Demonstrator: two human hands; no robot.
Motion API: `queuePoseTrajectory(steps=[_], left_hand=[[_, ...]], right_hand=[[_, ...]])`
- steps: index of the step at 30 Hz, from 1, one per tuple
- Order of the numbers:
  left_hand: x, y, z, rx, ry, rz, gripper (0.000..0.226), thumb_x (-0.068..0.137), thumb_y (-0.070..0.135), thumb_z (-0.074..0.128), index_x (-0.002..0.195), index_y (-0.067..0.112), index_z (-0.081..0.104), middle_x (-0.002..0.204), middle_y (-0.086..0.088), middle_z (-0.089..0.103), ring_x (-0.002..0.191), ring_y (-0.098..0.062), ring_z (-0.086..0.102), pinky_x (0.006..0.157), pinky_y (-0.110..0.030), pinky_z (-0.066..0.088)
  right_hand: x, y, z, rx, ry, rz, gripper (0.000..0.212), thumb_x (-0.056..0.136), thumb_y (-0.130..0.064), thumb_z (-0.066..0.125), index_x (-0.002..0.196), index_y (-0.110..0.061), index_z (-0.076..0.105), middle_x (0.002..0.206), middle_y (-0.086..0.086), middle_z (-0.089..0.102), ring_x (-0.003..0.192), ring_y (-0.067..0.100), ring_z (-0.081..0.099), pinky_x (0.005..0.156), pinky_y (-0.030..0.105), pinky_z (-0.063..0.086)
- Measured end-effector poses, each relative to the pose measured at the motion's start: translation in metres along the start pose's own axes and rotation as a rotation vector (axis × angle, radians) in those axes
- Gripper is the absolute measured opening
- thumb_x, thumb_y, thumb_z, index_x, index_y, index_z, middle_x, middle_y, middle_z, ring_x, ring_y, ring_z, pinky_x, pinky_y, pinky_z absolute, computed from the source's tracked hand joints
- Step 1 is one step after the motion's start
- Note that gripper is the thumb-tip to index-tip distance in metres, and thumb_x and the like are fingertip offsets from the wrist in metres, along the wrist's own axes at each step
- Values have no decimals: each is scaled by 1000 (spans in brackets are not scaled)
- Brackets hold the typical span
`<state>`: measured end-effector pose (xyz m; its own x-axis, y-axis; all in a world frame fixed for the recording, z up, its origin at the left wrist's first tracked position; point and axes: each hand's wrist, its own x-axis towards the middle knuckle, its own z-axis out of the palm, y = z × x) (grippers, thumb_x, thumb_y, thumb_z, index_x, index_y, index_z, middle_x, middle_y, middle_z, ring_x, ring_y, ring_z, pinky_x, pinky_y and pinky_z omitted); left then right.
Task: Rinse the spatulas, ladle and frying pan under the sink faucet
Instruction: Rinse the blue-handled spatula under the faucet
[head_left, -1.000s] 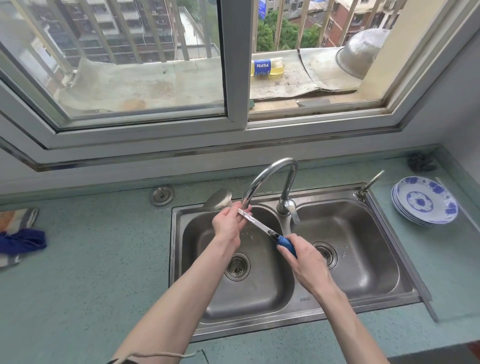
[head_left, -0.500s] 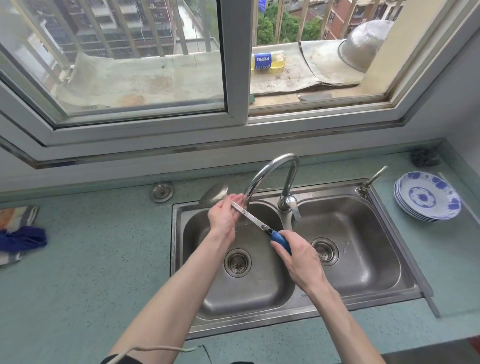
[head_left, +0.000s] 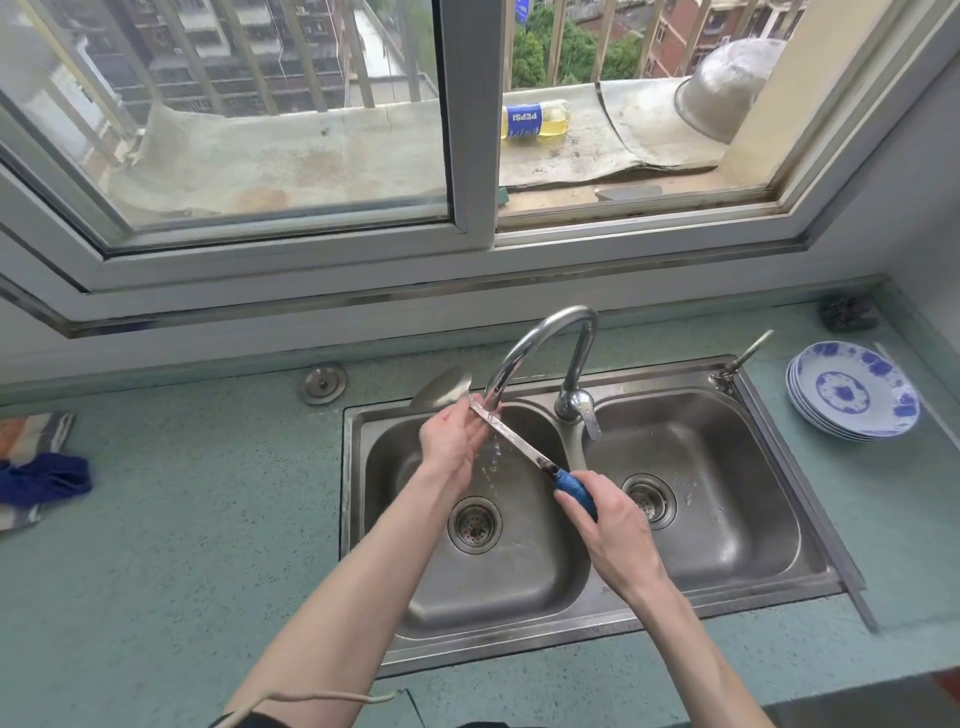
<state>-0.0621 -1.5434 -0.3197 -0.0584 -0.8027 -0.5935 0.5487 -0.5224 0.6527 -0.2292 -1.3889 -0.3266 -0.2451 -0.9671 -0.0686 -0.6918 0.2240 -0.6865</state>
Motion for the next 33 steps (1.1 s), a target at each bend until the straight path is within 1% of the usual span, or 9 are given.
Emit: queuePoseTrajectory(steps=[4, 8, 11, 15, 19, 23, 27, 30, 33], left_hand=[[1, 2, -4, -18, 17, -11, 20, 104, 8, 56, 112, -10, 63, 107, -24, 75, 82, -29, 77, 75, -36, 65], [-3, 1, -5, -74, 41, -46, 8, 99, 3, 63, 103, -4, 65, 95, -17, 78, 84, -26, 78, 72, -34, 65], [-9, -2, -4, -122, 26, -78, 25, 95, -4, 66, 118, -9, 60, 101, -22, 77, 85, -27, 78, 66, -32, 64], [-13, -16, 2, -117, 14, -93, 41, 93, -7, 67, 130, -13, 52, 106, -26, 75, 92, -30, 77, 75, -39, 65], [-9, -18, 5, -134, -31, -129, 34, 96, 14, 69, 124, -6, 62, 113, -23, 74, 100, -31, 75, 75, -37, 64], [-10, -17, 5, -210, -31, -197, 28, 106, 31, 53, 111, 6, 65, 117, -22, 73, 103, -30, 75, 83, -39, 63], [-10, -22, -1, -297, 33, -236, 31, 109, 21, 47, 118, -3, 64, 116, -20, 73, 104, -27, 72, 96, -39, 56], [-9, -21, -7, -291, 84, -250, 12, 100, 5, 60, 107, -2, 66, 96, -17, 77, 85, -24, 76, 83, -35, 63], [-9, -15, -7, -233, 104, -266, 5, 93, 0, 69, 98, 0, 68, 90, -16, 77, 81, -23, 75, 73, -32, 64]], right_hand=[[-5, 8, -1, 39, -41, 35, 19, 100, -40, 63, 115, -28, 66, 95, -17, 63, 86, 7, 58, 73, 27, 39], [-2, 14, -10, -15, -45, 5, 18, 100, -40, 63, 114, -29, 66, 96, -14, 65, 88, 11, 59, 75, 31, 44], [0, 24, -20, -71, -51, 21, 18, 98, -42, 65, 108, -27, 67, 92, -12, 64, 85, 15, 59, 74, 35, 47], [4, 28, -24, -195, -91, 85, 26, 97, -50, 64, 107, -27, 62, 95, -10, 66, 88, 18, 62, 73, 37, 49], [4, 35, -23, -150, -140, 84, 19, 100, -42, 63, 105, -24, 62, 90, -6, 61, 85, 18, 58, 74, 36, 46], [3, 44, -28, -62, -155, 56, 12, 99, -34, 66, 102, -22, 65, 86, -8, 59, 80, 11, 56, 70, 23, 39], [4, 45, -29, -59, -173, 30, 13, 99, -33, 67, 104, -21, 67, 86, -5, 59, 81, 11, 56, 72, 22, 42], [4, 46, -30, -57, -184, 40, 12, 100, -34, 65, 104, -23, 66, 88, -6, 59, 82, 12, 57, 76, 32, 45], [0, 47, -35, -24, -193, 35, 4, 100, -31, 65, 100, -29, 62, 88, -8, 59, 83, 7, 57, 73, 21, 42]])
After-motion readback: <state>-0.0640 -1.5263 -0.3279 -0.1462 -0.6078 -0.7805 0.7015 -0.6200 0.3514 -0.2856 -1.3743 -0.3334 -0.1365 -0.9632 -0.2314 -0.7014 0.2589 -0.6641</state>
